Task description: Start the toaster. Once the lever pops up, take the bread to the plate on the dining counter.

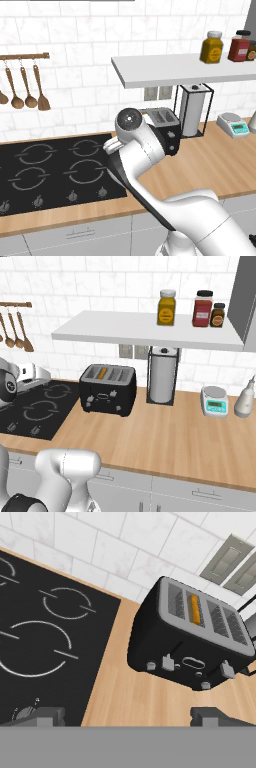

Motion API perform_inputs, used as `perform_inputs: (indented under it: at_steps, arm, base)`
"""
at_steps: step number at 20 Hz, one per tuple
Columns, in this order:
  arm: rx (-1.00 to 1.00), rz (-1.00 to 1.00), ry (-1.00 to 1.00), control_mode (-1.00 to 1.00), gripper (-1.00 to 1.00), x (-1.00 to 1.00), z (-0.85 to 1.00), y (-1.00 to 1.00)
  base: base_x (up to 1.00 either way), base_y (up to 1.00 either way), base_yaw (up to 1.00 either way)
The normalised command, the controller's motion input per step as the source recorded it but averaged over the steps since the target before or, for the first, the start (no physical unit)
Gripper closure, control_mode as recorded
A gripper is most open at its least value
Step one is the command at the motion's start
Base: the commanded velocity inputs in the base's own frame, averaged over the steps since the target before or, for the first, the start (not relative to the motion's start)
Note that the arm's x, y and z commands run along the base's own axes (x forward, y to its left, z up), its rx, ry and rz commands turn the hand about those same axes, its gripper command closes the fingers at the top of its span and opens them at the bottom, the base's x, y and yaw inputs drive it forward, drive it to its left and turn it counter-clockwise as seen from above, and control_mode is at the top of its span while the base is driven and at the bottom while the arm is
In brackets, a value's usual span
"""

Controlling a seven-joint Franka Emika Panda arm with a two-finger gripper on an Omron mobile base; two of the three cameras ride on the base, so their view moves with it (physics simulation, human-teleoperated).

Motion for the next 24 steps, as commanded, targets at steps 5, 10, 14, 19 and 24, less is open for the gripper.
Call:
perform_inputs:
  at_steps: [5, 10, 14, 19, 24]
  arm:
    - [0.00, 0.00, 0.00, -1.00, -1.00, 0.00, 0.00, 0.00]
    - [0.00, 0.00, 0.00, -1.00, -1.00, 0.00, 0.00, 0.00]
    - [0.00, 0.00, 0.00, -1.00, -1.00, 0.00, 0.00, 0.00]
    - [0.00, 0.00, 0.00, -1.00, -1.00, 0.00, 0.00, 0.00]
    - [0.00, 0.00, 0.00, -1.00, -1.00, 0.00, 0.00, 0.00]
  base:
    - [0.00, 0.00, 0.00]
    - [0.00, 0.00, 0.00]
    - [0.00, 0.00, 0.00]
    - [0.00, 0.00, 0.00]
    - [0.00, 0.00, 0.00]
